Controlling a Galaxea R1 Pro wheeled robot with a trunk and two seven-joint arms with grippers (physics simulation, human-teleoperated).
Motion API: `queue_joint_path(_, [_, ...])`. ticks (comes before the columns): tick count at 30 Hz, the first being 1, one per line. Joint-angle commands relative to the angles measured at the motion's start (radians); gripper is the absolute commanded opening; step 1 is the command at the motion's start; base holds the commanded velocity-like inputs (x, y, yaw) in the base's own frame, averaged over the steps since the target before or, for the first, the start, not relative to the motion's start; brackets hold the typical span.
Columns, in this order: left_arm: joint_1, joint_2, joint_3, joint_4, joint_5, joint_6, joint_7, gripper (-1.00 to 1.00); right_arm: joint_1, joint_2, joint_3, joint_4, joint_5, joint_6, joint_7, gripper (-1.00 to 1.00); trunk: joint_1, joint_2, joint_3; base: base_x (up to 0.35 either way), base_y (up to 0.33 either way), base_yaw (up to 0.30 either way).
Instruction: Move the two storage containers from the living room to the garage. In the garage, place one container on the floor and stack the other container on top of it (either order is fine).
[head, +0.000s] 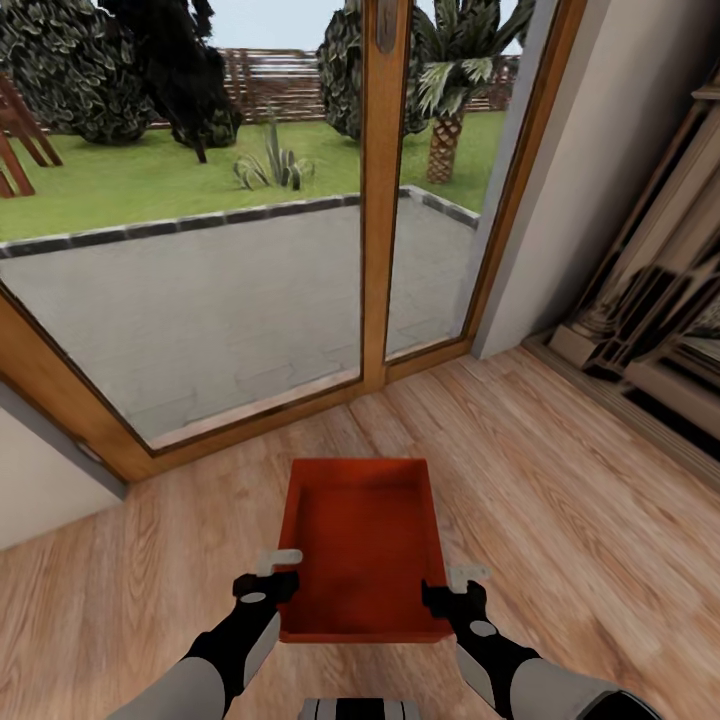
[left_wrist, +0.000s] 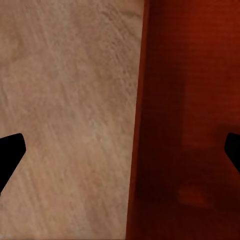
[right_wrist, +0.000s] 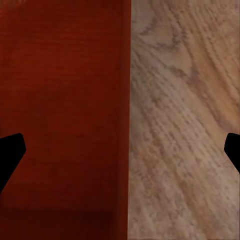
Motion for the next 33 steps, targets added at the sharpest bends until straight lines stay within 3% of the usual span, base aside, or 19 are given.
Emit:
queue_joint_path(1, [0.0, 0.0, 0.0, -0.002, -0.003, 0.005, 0.003, 1.0, -0.001, 0.0, 0.009, 0.001, -0.007, -0.003, -0.004, 1.0, 0.0, 0.0, -0.001, 0.168, 0.0, 0.0])
queue_joint_path(33, [0.0, -0.002, -0.001, 0.009, 0.006, 0.006, -0.008, 1.0, -0.001, 0.003, 0.01, 0.001, -0.009, -0.003, -0.004, 1.0, 0.0, 0.0, -0.001, 0.008, 0.0, 0.0])
